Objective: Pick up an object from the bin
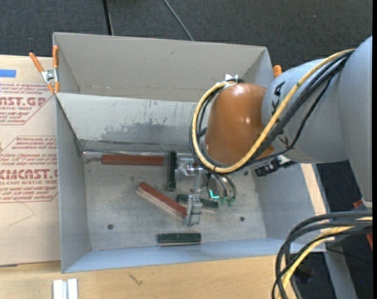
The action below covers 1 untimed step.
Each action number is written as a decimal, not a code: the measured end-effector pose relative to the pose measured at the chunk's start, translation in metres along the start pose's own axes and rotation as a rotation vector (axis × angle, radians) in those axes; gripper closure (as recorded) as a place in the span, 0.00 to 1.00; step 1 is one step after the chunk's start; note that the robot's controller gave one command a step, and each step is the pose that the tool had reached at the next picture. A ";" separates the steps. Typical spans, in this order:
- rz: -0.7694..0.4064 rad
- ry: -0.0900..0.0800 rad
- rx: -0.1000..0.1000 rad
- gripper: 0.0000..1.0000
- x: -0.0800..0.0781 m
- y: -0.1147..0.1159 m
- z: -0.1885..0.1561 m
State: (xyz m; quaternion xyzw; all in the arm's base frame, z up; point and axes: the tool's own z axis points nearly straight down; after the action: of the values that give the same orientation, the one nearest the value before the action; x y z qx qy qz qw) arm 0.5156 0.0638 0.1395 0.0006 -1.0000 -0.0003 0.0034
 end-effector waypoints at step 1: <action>0.001 -0.007 -0.001 0.00 -0.002 0.000 -0.003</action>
Offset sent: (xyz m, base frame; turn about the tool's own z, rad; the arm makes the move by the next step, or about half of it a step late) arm 0.0196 -0.0042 -0.0695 0.0425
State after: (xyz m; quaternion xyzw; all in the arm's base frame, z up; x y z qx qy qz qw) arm 0.5176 0.0636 0.1426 0.0001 -1.0000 -0.0006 0.0000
